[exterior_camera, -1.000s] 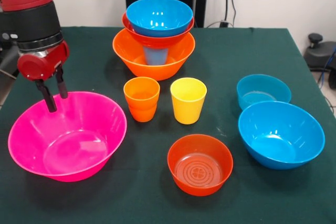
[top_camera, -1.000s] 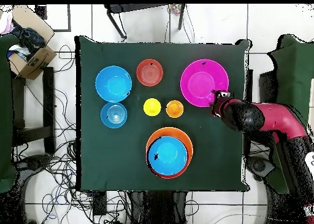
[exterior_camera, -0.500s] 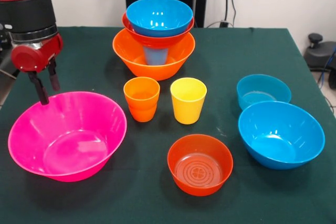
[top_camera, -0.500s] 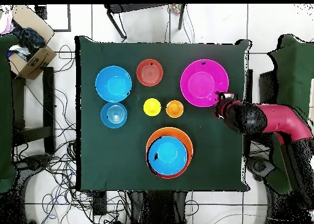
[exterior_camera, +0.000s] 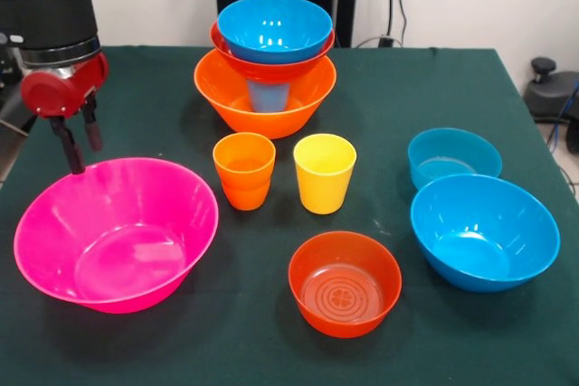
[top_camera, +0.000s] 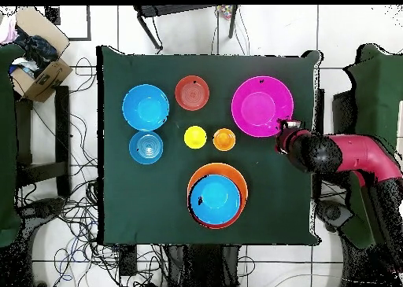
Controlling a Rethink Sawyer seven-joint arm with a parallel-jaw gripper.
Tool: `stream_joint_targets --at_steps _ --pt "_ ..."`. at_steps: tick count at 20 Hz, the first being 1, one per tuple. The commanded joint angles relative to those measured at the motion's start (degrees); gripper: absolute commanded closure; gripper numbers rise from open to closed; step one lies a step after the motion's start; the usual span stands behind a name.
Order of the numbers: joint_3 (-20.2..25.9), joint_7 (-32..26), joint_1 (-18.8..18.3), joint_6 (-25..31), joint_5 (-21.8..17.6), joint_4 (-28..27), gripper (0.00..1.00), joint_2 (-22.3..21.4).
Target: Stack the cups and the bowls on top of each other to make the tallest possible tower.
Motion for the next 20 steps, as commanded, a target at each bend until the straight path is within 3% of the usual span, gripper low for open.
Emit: stream_joint_targets --at_steps 1,20 --pt "-4.0 -12.7 3.6 4.5 -3.2 4.5 0.0 0.7" --pt "-2.0 -13.8 2.3 -0.6 -5.1 5.1 0.0 2.2"
